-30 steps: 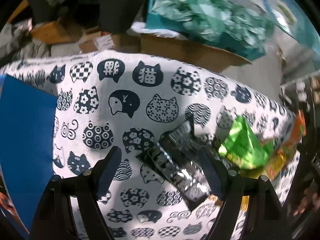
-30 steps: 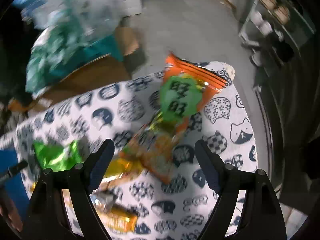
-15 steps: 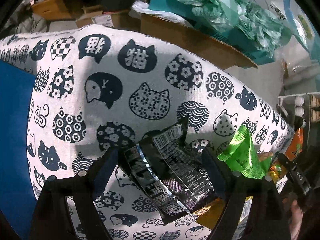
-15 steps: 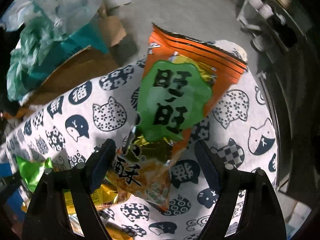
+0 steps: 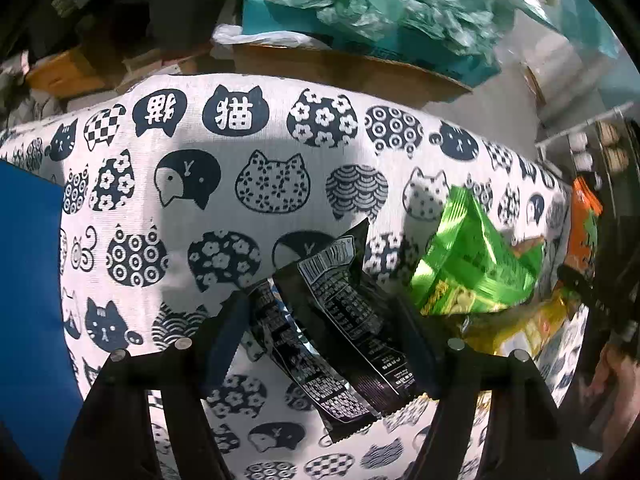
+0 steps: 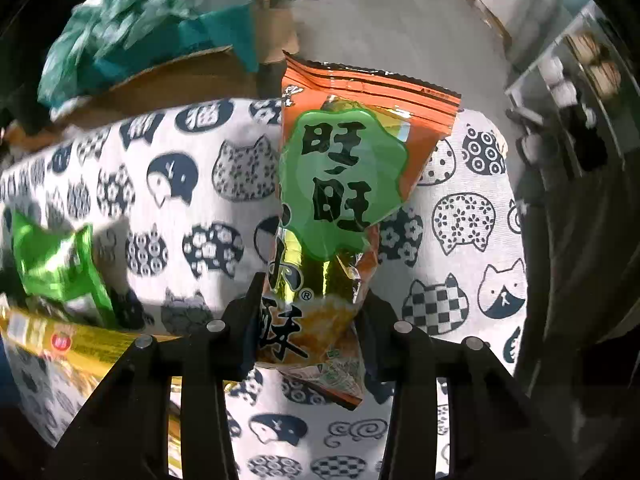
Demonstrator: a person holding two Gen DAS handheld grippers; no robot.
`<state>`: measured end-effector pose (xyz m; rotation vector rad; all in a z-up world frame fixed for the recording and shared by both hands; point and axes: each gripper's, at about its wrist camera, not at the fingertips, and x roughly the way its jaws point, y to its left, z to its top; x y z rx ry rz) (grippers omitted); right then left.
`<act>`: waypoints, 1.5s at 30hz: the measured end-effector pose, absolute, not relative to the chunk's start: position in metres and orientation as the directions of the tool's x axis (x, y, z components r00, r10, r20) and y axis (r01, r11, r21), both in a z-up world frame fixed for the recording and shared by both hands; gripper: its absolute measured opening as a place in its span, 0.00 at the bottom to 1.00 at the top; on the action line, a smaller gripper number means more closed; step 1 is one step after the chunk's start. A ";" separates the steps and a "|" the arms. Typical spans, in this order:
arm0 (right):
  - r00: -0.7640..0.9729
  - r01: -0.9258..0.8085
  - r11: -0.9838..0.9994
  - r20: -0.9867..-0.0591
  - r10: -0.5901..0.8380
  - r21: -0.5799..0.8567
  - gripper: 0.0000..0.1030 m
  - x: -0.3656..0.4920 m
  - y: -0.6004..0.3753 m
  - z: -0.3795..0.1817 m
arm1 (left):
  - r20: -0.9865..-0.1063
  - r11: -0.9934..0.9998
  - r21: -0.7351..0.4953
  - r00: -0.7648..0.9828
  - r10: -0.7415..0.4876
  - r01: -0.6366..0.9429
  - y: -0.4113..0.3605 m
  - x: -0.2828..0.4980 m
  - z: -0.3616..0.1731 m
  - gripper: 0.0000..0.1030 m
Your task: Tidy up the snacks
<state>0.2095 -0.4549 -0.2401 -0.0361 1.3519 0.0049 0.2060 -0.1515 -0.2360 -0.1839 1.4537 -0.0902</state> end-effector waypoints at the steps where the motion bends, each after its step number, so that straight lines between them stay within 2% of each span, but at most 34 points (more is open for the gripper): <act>1: 0.218 -0.040 0.999 -0.976 -0.024 -0.034 0.38 0.206 -0.454 -0.240 | -0.978 0.984 -0.176 0.120 -0.170 -0.036 -0.150 0.202 -0.234 0.64; 2: 0.219 -0.055 0.998 -0.975 -0.028 -0.040 0.38 0.202 -0.453 -0.239 | -0.977 0.985 -0.172 0.129 -0.170 -0.004 -0.151 0.199 -0.231 0.55; 3: 0.219 -0.065 0.997 -0.975 -0.028 -0.043 0.38 0.200 -0.452 -0.238 | -0.982 0.990 -0.139 0.127 -0.142 0.030 -0.153 0.195 -0.230 0.39; 4: 0.222 -0.085 0.995 -0.975 -0.033 -0.053 0.38 0.195 -0.451 -0.238 | -0.983 0.991 -0.127 0.126 -0.132 0.047 -0.154 0.195 -0.228 0.38; 9: 0.217 -0.132 0.989 -0.975 -0.039 -0.069 0.38 0.179 -0.461 -0.237 | -0.986 0.986 -0.108 0.109 -0.122 0.130 -0.156 0.181 -0.228 0.38; 11: 0.206 -0.165 0.983 -0.978 -0.040 -0.075 0.38 0.169 -0.459 -0.237 | -0.988 0.985 -0.102 0.104 -0.117 0.139 -0.156 0.175 -0.230 0.44; 13: 0.195 -0.204 0.974 -0.979 -0.054 -0.094 0.38 0.161 -0.457 -0.239 | -0.989 0.986 -0.105 0.089 -0.118 0.131 -0.143 0.166 -0.228 0.63; 15: 0.191 -0.227 0.967 -0.979 -0.067 -0.111 0.38 0.152 -0.454 -0.240 | -0.990 0.987 -0.108 0.083 -0.118 0.118 -0.137 0.161 -0.229 0.74; 19: 0.196 -0.216 0.970 -0.978 -0.070 -0.113 0.38 0.144 -0.455 -0.243 | -0.988 0.989 -0.124 0.077 -0.130 0.078 -0.132 0.154 -0.237 0.79; 22: 0.213 -0.206 0.974 -0.976 -0.052 -0.097 0.41 0.147 -0.456 -0.243 | -0.989 0.990 -0.130 0.065 -0.134 0.059 -0.130 0.151 -0.248 0.79; 24: 0.219 -0.197 0.976 -0.975 -0.043 -0.088 0.49 0.152 -0.460 -0.245 | -0.986 0.988 -0.149 0.071 -0.152 0.044 -0.126 0.149 -0.253 0.79; 27: 0.222 -0.173 0.981 -0.974 -0.046 -0.086 0.50 0.159 -0.462 -0.250 | -0.983 0.987 -0.143 0.105 -0.150 0.066 -0.127 0.147 -0.253 0.78; 29: 0.211 -0.164 0.984 -0.977 -0.033 -0.069 0.51 0.166 -0.464 -0.256 | -0.985 0.989 -0.115 0.118 -0.127 0.097 -0.129 0.146 -0.253 0.71; 30: 0.213 -0.157 0.985 -0.976 -0.036 -0.071 0.53 0.168 -0.464 -0.258 | -0.985 0.988 -0.110 0.123 -0.124 0.112 -0.133 0.147 -0.254 0.62; 34: 0.237 -0.139 0.986 -0.970 -0.055 -0.090 0.58 0.175 -0.460 -0.261 | -0.983 0.985 -0.108 0.133 -0.126 0.135 -0.136 0.146 -0.255 0.61; 36: 0.248 -0.130 0.986 -0.966 -0.071 -0.106 0.37 0.177 -0.459 -0.259 | -0.983 0.984 -0.099 0.138 -0.120 0.150 -0.137 0.144 -0.256 0.61; 45: 0.275 -0.159 0.981 -0.959 -0.067 -0.114 0.36 0.171 -0.455 -0.240 | -0.978 0.984 -0.038 0.197 -0.073 0.175 -0.134 0.145 -0.229 0.61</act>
